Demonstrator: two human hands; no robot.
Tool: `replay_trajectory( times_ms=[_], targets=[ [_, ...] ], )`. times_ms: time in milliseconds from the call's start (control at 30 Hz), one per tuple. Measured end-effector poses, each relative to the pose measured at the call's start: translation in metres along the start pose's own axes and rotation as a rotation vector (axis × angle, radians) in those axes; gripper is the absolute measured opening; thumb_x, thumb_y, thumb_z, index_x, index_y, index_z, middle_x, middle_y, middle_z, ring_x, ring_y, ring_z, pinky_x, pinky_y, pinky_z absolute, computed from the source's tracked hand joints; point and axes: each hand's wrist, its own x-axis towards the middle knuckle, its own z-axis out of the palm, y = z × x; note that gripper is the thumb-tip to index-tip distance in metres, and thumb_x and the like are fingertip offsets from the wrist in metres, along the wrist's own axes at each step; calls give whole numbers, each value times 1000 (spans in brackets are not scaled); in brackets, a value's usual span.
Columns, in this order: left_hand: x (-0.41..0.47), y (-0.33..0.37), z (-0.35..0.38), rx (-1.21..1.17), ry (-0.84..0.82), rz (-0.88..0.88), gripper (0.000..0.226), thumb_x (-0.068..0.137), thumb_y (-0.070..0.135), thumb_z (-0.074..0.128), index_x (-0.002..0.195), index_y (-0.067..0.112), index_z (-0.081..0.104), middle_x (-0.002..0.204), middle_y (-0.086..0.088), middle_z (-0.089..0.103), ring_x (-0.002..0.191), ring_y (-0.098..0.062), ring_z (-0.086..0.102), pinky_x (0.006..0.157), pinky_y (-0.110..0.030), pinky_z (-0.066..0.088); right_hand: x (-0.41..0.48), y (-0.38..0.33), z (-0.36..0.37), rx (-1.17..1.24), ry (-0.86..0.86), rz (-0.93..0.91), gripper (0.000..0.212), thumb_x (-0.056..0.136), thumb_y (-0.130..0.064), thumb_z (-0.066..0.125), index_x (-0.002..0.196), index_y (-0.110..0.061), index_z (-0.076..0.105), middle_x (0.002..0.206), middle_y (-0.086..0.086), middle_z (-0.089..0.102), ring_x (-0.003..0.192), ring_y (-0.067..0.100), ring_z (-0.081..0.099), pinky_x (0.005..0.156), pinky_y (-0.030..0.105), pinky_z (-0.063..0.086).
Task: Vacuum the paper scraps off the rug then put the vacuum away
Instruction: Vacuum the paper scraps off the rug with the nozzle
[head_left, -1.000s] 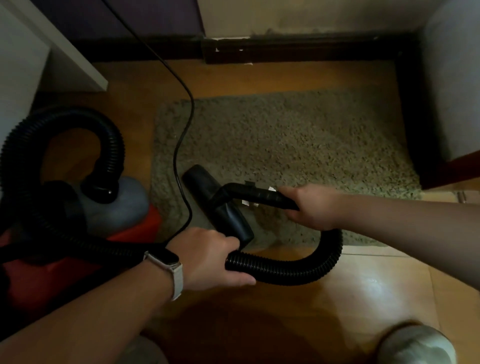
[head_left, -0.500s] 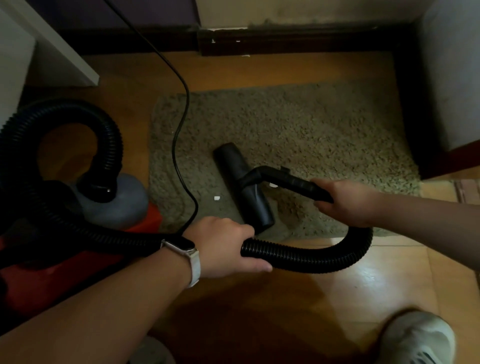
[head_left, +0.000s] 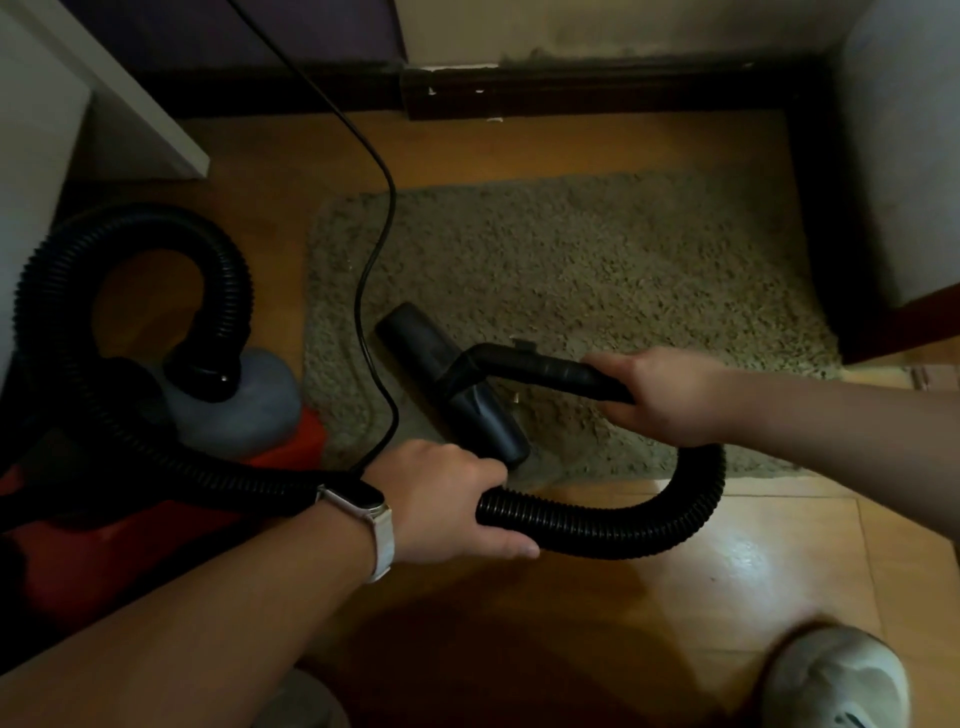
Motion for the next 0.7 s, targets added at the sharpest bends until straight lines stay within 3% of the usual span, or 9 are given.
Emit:
replay_trajectory(
  times_ms=[433,533,633,700],
  targets=[
    [-15,-14,5,-34,12,-87,66,68,96,33,82,35,51,70,12,55,61,-4,53,57,-32,49,23,-15,8,53,-98,-2,27,97,-42,52,122,-33,49,80,-9,59,68,9,57,61,34,50],
    [-14,-14,7,-47,24,-96,67,67,97,31,83,36,51,69,12,55,60,-4,53,53,-29,45,19,-4,8,83,-91,55,26,97,-44,52,120,-33,50,79,-10,59,66,7,57,56,30,44],
    [-10,-10,6,-47,46,-86,68,66,98,28,82,36,49,68,11,54,58,-4,52,50,-29,40,13,9,6,71,-78,120,30,96,-45,53,125,-35,48,78,-9,61,66,8,59,59,32,51],
    [-6,-7,5,-49,58,-71,67,66,98,28,85,37,49,68,12,54,59,-4,52,49,-28,39,7,19,5,53,-60,171,31,96,-46,54,125,-37,48,76,-10,61,63,6,59,52,29,46]
  ],
)
